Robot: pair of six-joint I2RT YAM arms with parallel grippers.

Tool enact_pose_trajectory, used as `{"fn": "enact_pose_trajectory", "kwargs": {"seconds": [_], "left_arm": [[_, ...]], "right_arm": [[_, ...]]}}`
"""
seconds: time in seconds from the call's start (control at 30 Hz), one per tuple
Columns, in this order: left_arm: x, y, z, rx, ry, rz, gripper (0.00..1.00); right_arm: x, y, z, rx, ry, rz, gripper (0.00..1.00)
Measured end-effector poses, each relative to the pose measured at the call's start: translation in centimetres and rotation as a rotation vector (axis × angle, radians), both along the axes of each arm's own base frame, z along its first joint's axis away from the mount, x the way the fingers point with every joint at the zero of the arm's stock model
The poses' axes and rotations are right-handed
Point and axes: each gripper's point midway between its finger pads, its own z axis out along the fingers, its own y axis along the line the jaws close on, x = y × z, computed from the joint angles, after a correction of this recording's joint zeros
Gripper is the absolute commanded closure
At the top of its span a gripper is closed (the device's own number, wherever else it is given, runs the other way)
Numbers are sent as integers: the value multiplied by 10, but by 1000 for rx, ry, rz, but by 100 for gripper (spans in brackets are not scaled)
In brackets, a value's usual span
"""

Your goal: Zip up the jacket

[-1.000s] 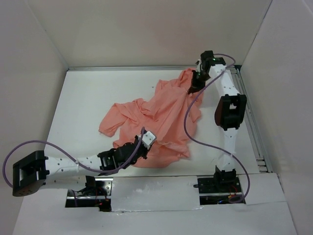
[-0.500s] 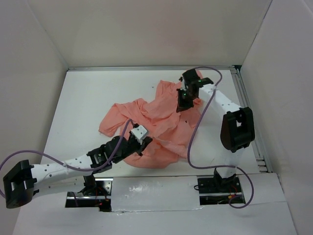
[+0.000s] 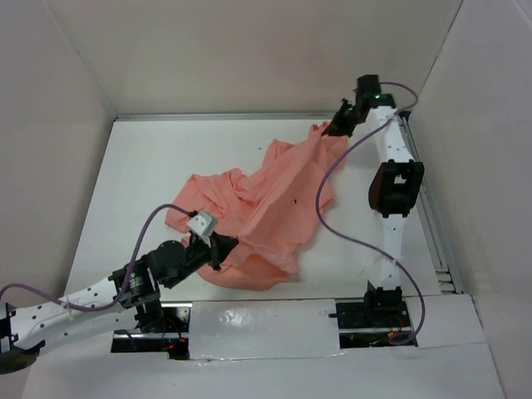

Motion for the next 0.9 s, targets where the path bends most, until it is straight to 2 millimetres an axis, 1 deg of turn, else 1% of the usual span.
{"fn": "enact_pose_trajectory", "kwargs": {"seconds": [0.03, 0.1, 0.13, 0.23, 0.3, 0.33, 0.37, 0.4, 0.43, 0.47, 0.5, 0.53, 0.57, 0.6, 0.63, 0.67, 0.73, 0.8, 0.9], "left_arm": [[3, 7, -4, -4, 22, 43, 100], [13, 17, -6, -33, 66, 141, 100], [12, 19, -9, -43, 91, 157, 100], [9, 23, -13, -58, 146, 194, 100], [9, 24, -12, -66, 165, 208, 100], [10, 23, -12, -66, 170, 215, 100], [11, 22, -12, -66, 180, 221, 90], [12, 21, -14, -56, 189, 225, 73], [12, 19, -16, -42, 198, 227, 73], [11, 19, -21, -22, 220, 228, 63], [7, 19, -28, 13, 240, 217, 55], [3, 19, -36, 52, 261, 207, 44], [0, 19, -42, 85, 278, 200, 24], [-3, 20, -48, 117, 292, 194, 15], [-5, 20, -53, 138, 314, 193, 6], [-7, 22, -57, 159, 331, 194, 1], [-11, 25, -59, 176, 353, 196, 1], [-13, 26, -54, 165, 364, 193, 1], [-17, 28, -46, 135, 359, 177, 1]], "right_arm": [[20, -19, 11, 78, -18, -41, 100], [9, -43, 12, 193, 101, -107, 100], [0, -50, 8, 235, 162, -140, 100], [-15, -61, -4, 313, 263, -198, 100], [-18, -62, -11, 329, 296, -207, 100], [-16, -61, -12, 332, 294, -204, 100], [-13, -59, -11, 333, 285, -198, 100], [-10, -58, -10, 334, 272, -192, 100], [-8, -58, -10, 333, 260, -189, 100], [0, -62, -11, 310, 221, -196, 100], [18, -74, -11, 270, 135, -212, 95], [32, -87, -10, 244, 67, -228, 82], [42, -102, -9, 221, 14, -249, 53], [50, -117, -8, 197, -27, -270, 17], [56, -129, -7, 172, -66, -281, 1], [60, -143, -5, 144, -100, -292, 0], [63, -161, -1, 94, -145, -303, 0], [59, -163, 7, 61, -170, -293, 0], [48, -151, 29, 17, -208, -258, 0]]}}
